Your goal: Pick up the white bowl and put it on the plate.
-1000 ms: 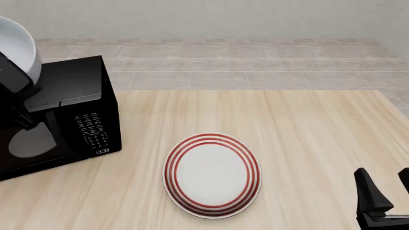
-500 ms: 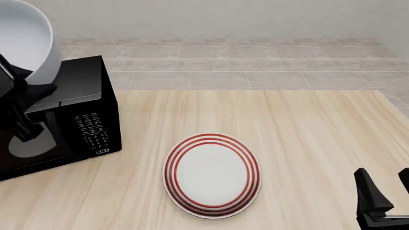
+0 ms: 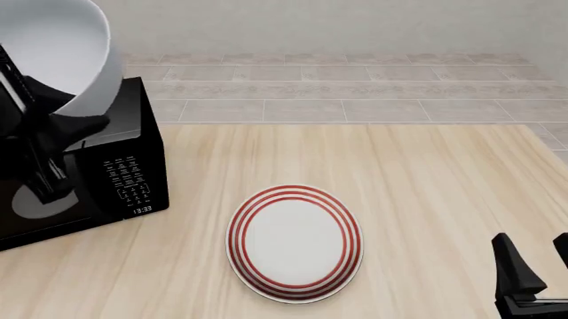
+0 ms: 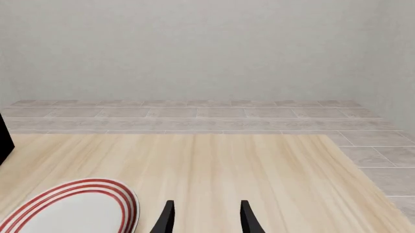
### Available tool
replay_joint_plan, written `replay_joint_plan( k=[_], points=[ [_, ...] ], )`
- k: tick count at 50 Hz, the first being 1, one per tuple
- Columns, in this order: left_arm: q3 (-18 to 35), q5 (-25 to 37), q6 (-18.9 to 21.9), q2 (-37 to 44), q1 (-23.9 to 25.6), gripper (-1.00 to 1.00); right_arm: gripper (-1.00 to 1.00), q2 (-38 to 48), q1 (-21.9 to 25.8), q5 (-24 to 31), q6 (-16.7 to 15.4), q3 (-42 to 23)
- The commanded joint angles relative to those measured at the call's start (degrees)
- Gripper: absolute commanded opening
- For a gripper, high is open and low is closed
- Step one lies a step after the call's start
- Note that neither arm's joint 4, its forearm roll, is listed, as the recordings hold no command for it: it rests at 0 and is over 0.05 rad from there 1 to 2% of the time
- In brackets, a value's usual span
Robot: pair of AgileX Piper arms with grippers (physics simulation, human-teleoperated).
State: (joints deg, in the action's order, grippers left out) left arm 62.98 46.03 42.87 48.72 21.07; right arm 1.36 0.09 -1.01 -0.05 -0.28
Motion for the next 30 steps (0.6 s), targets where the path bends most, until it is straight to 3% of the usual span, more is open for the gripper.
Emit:
replay_joint_plan(
  k=[1,15,30],
  points=[
    [2.01,-0.31,-0.76,2.26,5.71,-1.00,1.00,-0.24,0.04,0.26,0.01,-0.04],
    [3.60,-2.13,-1.20,6.03,9.49,-1.00,1.00,-0.22,0.05,0.25,0.02,-0.04],
    [1.17,-4.97,-0.62,8.21,13.13,-1.00,1.00,-0.22,0.05,0.25,0.00,-0.04]
  ],
)
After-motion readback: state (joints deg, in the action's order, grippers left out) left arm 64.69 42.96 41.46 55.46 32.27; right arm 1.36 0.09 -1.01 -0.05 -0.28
